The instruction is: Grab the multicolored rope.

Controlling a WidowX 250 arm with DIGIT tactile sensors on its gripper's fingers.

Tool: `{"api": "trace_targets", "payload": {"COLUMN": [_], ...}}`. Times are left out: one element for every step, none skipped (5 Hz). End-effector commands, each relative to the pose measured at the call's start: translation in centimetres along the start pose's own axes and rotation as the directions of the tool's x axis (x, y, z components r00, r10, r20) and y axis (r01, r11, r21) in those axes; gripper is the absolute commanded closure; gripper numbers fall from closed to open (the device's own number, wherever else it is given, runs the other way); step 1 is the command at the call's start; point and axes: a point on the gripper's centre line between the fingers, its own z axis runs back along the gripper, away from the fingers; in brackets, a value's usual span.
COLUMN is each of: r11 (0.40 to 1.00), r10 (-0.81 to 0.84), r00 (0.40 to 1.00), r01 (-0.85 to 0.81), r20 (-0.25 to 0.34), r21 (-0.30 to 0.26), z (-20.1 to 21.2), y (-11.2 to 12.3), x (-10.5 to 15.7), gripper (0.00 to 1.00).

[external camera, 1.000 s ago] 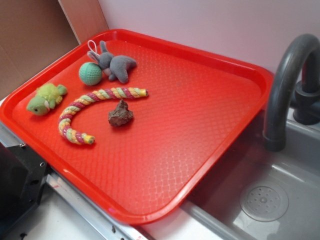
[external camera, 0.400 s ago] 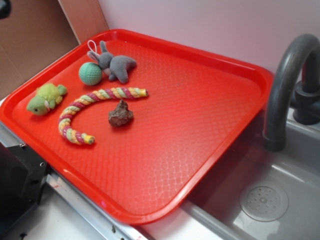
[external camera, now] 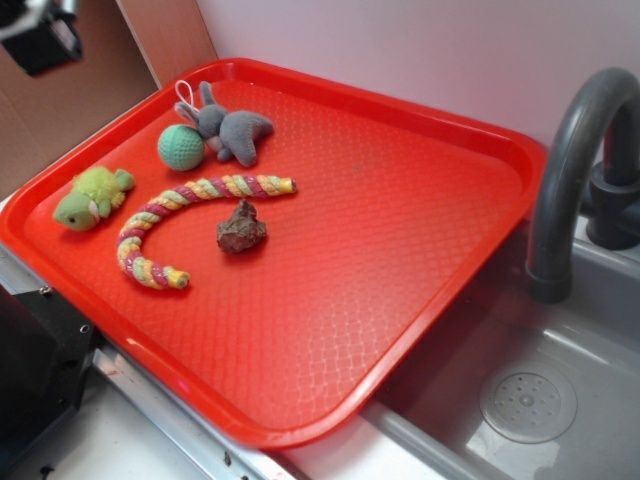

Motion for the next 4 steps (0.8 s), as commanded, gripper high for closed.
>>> {"api": "trace_targets", "payload": {"r11": [0.996,0.99,0.981,0.977], "r10": [-0.059,-0.103,-0.091,-0.13], "r00": [0.998,0.994,0.996,0.991], "r01": [0.06,0.106,0.094,0.131], "r20": [-0.018,-0.036,-0.023,-0.016], "r21": [0.066,0.092,0.169,0.168], "z": [-5.4,-7.1,-9.3,-11.4], "y": [1.2,1.4,1.8,1.4], "x": [2.3,2.7,2.6,2.3], "gripper": [0.0,0.0,0.0,0.0]}}
